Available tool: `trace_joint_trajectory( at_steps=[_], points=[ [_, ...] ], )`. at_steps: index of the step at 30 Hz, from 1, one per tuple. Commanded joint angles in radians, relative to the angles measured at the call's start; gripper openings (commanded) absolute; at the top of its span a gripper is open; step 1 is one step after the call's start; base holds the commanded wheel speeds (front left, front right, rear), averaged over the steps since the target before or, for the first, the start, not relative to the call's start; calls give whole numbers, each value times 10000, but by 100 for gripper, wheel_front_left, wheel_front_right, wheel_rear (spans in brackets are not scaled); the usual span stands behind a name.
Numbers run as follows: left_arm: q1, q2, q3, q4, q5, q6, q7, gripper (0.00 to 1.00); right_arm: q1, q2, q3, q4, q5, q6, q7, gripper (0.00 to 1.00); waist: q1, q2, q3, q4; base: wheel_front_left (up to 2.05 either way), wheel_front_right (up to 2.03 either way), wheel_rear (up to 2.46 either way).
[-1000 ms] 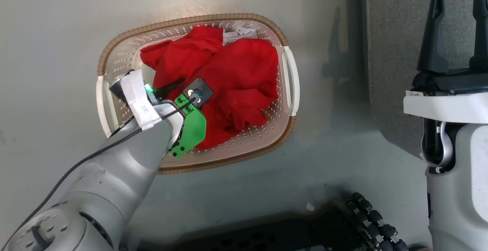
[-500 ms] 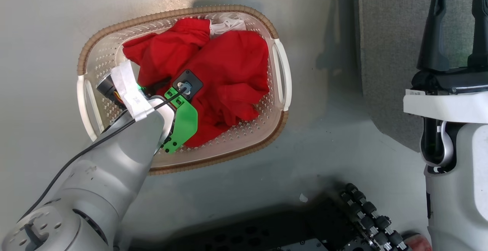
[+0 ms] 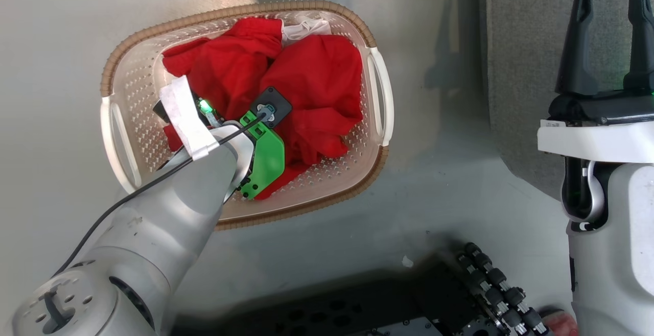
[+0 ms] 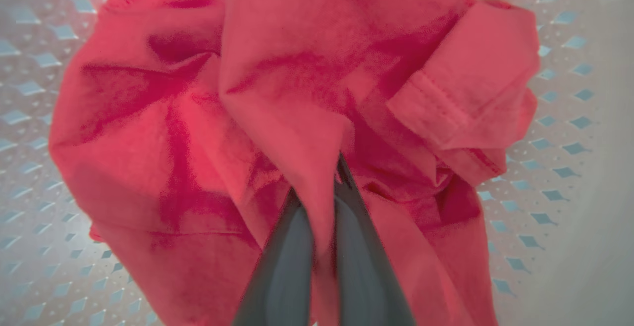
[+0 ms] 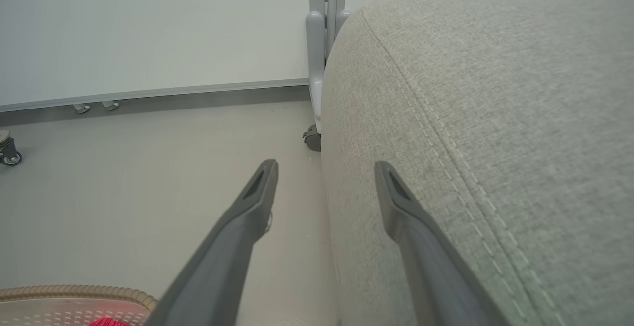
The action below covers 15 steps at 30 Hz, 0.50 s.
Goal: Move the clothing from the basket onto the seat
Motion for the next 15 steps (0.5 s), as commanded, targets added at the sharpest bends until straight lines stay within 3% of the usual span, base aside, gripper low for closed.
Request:
trace_joint_trajectory(
  at_steps=[1, 7, 15],
  points=[
    [4, 77, -62, -69, -124, -21, -185, 0, -1, -18, 19, 69, -112, 1, -31, 100, -1, 0, -165, 76, 0, 0, 0],
    [558, 30, -125, -135, -437, -23, -914, 0, 272, -19, 187, 287, -273, 1, -31, 100, -1, 0, -1126, 221, 0, 0, 0],
    [2159, -31, 69, -193, -1358, -24, -1486, 0, 978, -22, 604, 962, -596, 1, -31, 100, -1, 0, -3238, 429, 0, 0, 0]
  ],
)
